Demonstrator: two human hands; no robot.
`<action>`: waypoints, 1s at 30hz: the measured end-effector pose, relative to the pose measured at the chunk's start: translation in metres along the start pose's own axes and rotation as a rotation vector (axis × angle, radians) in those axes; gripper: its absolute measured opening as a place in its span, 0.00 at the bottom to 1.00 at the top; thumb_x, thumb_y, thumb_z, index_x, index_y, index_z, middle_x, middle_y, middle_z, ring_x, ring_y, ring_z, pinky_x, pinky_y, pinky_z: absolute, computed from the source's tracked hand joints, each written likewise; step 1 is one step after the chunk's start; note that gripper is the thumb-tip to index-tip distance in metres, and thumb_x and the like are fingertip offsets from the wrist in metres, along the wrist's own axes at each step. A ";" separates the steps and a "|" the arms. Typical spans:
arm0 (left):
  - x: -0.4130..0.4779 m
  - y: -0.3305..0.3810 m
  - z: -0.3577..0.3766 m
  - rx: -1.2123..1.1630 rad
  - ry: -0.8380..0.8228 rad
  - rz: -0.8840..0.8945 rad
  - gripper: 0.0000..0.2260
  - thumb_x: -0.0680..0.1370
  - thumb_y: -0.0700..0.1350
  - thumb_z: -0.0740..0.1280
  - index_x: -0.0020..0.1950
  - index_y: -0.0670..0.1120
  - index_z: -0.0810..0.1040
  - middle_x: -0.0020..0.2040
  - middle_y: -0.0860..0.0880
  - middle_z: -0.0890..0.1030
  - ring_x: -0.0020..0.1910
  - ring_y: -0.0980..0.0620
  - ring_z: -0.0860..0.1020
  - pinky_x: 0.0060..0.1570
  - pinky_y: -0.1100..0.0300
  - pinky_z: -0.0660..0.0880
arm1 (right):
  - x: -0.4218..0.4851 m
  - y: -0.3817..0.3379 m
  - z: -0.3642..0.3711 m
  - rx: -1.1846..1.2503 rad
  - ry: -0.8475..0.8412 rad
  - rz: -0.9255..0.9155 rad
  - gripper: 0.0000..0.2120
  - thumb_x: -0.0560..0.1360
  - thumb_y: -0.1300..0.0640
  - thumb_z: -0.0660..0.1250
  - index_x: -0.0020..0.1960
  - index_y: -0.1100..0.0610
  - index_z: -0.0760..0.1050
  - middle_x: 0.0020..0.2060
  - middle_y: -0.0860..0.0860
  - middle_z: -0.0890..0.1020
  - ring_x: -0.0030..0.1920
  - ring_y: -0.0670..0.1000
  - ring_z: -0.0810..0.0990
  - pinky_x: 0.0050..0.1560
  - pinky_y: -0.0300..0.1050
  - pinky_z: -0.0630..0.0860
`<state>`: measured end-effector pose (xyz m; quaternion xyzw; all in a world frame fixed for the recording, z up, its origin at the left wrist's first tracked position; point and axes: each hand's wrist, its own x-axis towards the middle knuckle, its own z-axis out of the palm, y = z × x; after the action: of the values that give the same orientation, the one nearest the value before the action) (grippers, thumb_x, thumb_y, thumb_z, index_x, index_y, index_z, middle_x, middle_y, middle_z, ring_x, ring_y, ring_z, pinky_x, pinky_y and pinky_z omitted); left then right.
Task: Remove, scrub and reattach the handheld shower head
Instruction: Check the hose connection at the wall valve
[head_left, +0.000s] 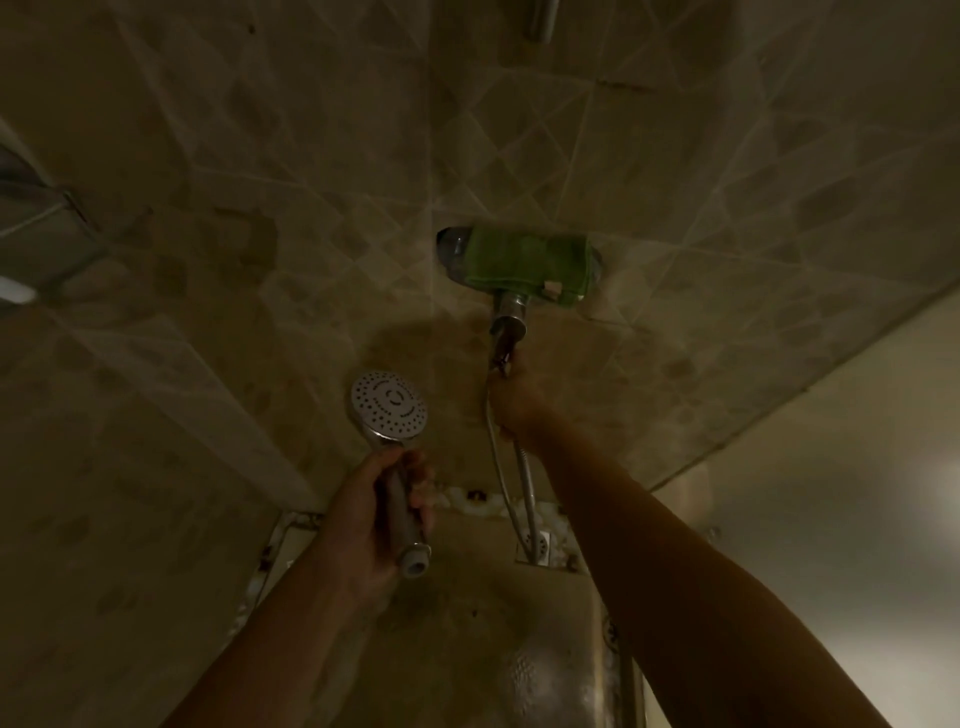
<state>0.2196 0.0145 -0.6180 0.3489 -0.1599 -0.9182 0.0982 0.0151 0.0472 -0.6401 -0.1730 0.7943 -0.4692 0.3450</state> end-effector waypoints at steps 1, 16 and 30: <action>-0.002 0.003 -0.001 -0.002 -0.013 -0.002 0.08 0.74 0.47 0.63 0.46 0.42 0.75 0.33 0.49 0.76 0.21 0.56 0.71 0.20 0.65 0.72 | 0.001 0.000 0.003 -0.015 0.023 -0.019 0.26 0.83 0.60 0.54 0.79 0.47 0.52 0.50 0.57 0.76 0.37 0.52 0.76 0.29 0.43 0.73; -0.025 -0.002 -0.013 -0.028 -0.093 -0.040 0.09 0.75 0.47 0.59 0.43 0.42 0.72 0.28 0.50 0.68 0.17 0.57 0.66 0.13 0.66 0.64 | -0.007 0.000 0.009 -0.092 0.079 -0.047 0.23 0.84 0.55 0.54 0.78 0.53 0.55 0.51 0.58 0.75 0.43 0.56 0.76 0.45 0.54 0.77; -0.027 -0.007 -0.001 0.096 -0.028 0.012 0.14 0.78 0.55 0.61 0.41 0.44 0.72 0.26 0.51 0.68 0.17 0.57 0.64 0.15 0.68 0.62 | -0.003 -0.006 0.010 -0.159 0.103 -0.012 0.20 0.84 0.56 0.55 0.74 0.60 0.63 0.50 0.61 0.78 0.43 0.57 0.77 0.32 0.45 0.72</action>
<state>0.2397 0.0291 -0.6044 0.3396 -0.2075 -0.9135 0.0847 0.0234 0.0397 -0.6369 -0.1801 0.8447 -0.4149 0.2863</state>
